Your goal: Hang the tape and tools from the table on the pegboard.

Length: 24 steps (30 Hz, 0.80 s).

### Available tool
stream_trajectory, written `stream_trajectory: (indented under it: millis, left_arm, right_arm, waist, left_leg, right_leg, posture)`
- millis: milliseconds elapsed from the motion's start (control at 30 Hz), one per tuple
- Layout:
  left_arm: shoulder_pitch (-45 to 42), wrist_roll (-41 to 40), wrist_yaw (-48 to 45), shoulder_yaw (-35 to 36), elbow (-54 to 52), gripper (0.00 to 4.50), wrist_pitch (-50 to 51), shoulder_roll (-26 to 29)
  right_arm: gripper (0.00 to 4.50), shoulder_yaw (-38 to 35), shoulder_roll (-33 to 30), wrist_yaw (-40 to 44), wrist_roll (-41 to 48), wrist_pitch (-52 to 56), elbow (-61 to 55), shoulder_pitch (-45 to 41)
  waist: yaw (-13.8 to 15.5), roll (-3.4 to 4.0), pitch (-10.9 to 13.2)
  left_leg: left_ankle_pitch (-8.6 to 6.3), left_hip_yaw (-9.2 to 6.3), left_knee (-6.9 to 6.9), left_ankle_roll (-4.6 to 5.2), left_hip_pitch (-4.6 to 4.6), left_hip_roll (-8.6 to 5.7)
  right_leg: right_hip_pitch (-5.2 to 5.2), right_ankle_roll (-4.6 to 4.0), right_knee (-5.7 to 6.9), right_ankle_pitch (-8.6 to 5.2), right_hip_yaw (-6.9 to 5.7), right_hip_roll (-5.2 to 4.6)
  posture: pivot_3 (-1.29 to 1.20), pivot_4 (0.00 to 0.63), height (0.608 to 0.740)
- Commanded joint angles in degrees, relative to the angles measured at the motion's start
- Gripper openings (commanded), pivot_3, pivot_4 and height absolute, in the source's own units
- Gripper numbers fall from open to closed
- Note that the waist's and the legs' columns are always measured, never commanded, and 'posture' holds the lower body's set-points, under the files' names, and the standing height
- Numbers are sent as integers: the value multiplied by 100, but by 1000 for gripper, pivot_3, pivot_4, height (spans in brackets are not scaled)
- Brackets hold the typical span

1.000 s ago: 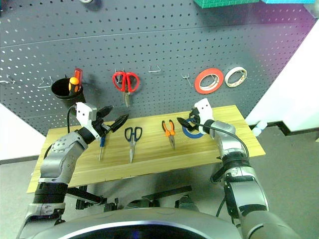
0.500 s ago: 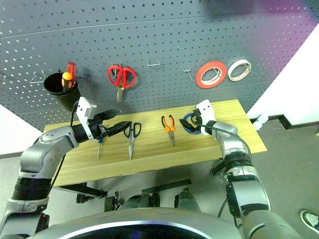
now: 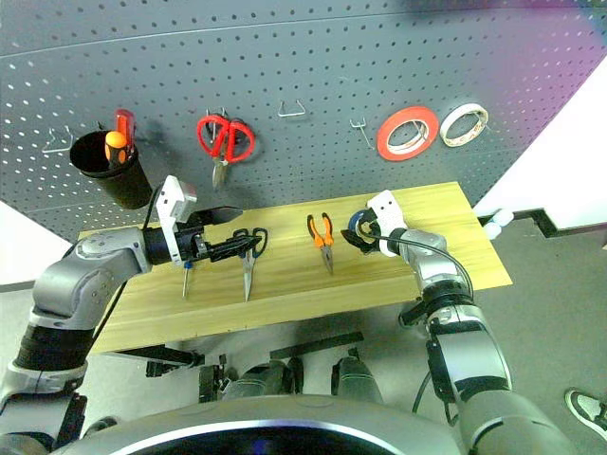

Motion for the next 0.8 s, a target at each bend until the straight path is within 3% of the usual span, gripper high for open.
stream_trajectory:
  millis: [33, 433, 800]
  left_arm:
    - [-5, -11, 75, 55, -239, 4481, -46, -6]
    - [108, -93, 316, 118, -365, 4481, 35, -67]
    - [121, -172, 441, 157, -524, 4481, 141, -86]
  right_arm:
    - [4500, -66, -28, 17, 26, 19, 32, -133]
    - [4500, 114, -124, -80, -238, 276, -180, 173]
    - [4500, 99, -257, -208, -377, 68, 76, 48]
  waist:
    - [6, -1, 31]
    - [24, -24, 359]
    - [23, -31, 470]
  left_leg:
    - [2, 0, -1, -3, -1, 0]
    - [-4, 0, 3, 8, -6, 1]
    - [7, 0, 2, -10, -16, 1]
  right_leg:
    - [0, 0, -4, 0, 0, 0]
    - [0, 2, -6, 1, -1, -2]
    - [1, 3, -10, 1, -3, -2]
  posture:
    - [-24, 264, 726]
    - [-32, 335, 726]
    - [-31, 340, 726]
